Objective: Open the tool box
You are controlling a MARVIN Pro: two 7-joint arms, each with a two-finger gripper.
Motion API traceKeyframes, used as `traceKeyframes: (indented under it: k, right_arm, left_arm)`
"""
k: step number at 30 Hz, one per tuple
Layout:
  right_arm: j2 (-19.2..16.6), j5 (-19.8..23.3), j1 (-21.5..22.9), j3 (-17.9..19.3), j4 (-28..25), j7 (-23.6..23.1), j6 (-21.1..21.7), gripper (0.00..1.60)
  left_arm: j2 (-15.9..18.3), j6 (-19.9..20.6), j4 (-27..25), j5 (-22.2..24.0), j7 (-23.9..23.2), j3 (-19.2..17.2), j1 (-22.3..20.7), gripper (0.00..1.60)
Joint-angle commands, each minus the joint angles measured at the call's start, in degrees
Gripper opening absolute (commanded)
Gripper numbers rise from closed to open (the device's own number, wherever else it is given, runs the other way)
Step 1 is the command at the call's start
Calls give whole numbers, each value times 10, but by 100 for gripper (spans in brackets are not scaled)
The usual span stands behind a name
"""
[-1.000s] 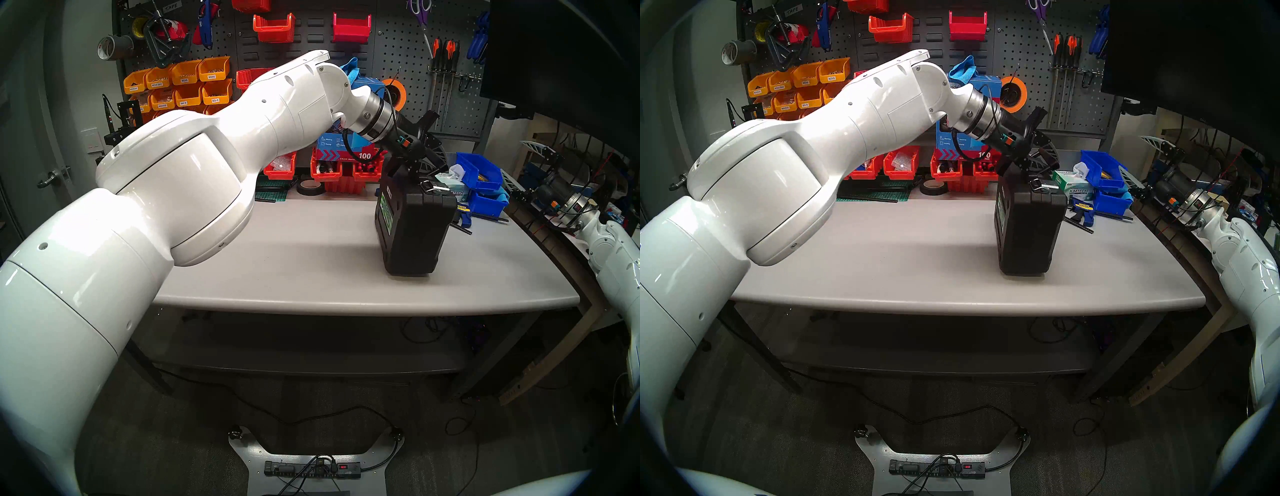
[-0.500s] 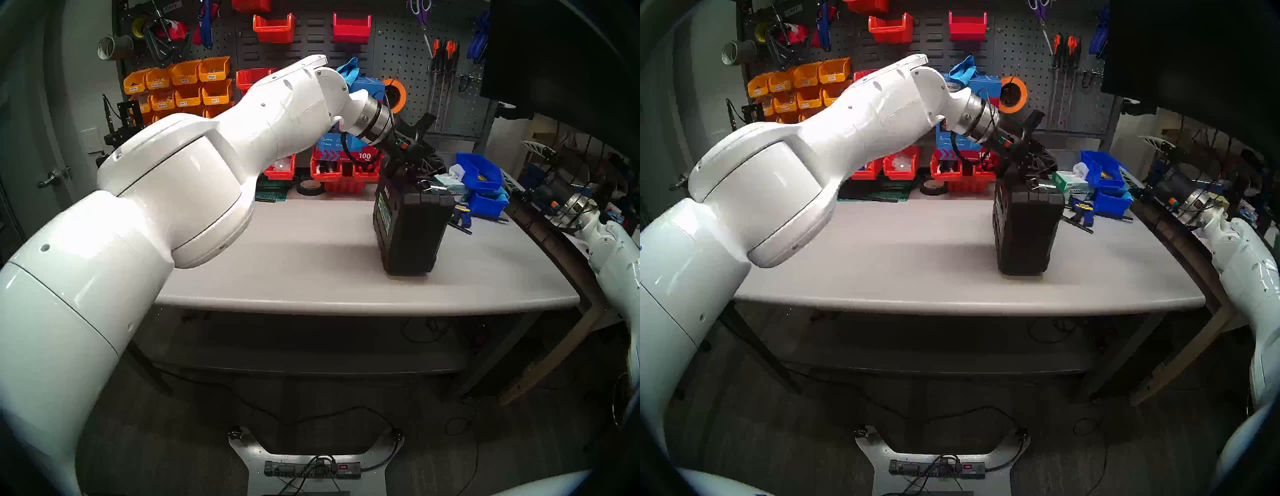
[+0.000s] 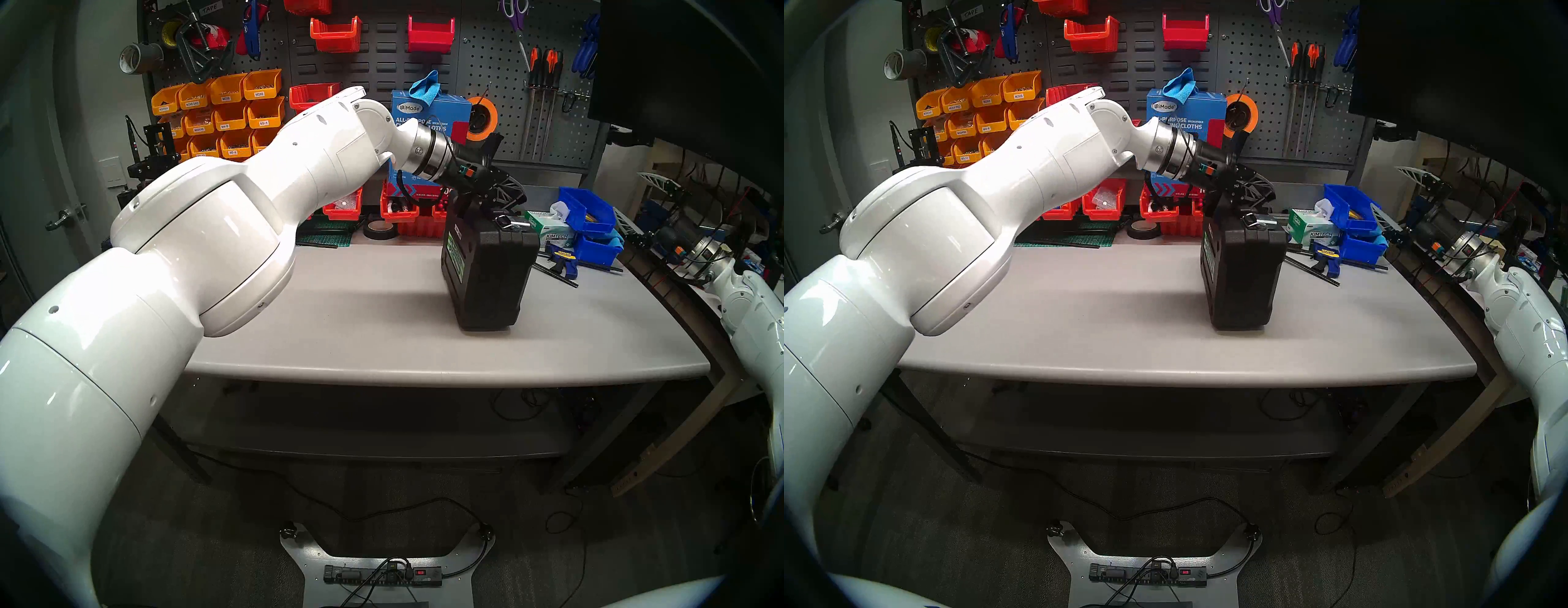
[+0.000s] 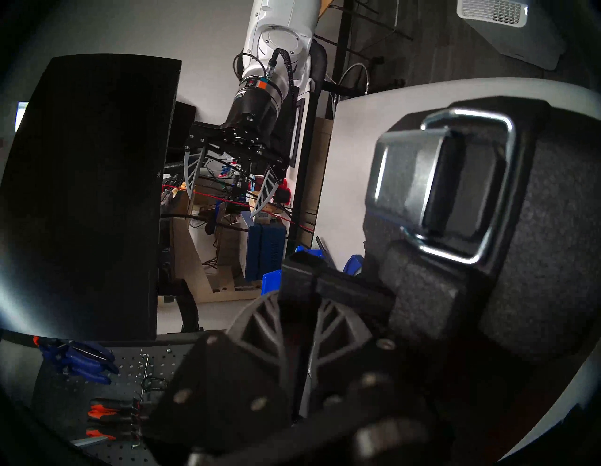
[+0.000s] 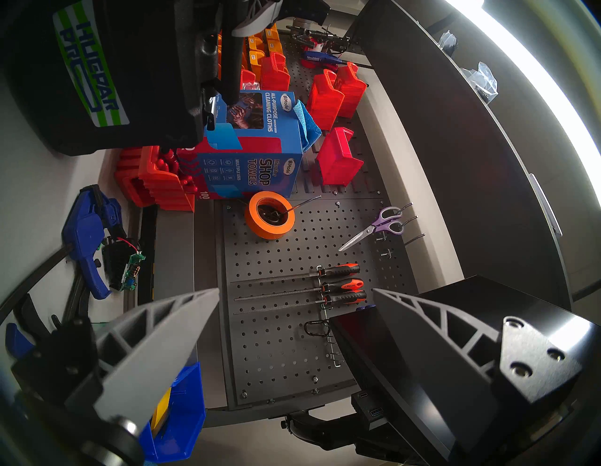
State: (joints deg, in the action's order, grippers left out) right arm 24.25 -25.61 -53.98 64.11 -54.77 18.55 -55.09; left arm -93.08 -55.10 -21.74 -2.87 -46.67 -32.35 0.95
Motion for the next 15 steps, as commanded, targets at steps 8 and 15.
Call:
traceKeyframes:
  k: [8, 15]
  right_arm:
    - [-5, -2, 4, 4, -1, 6, 1, 160]
    - [-5, -2, 4, 4, -1, 6, 1, 160]
  left_arm:
    - [42, 1, -30, 106, 18, -95, 41, 0]
    - [92, 1, -77, 128, 14, -121, 90, 0]
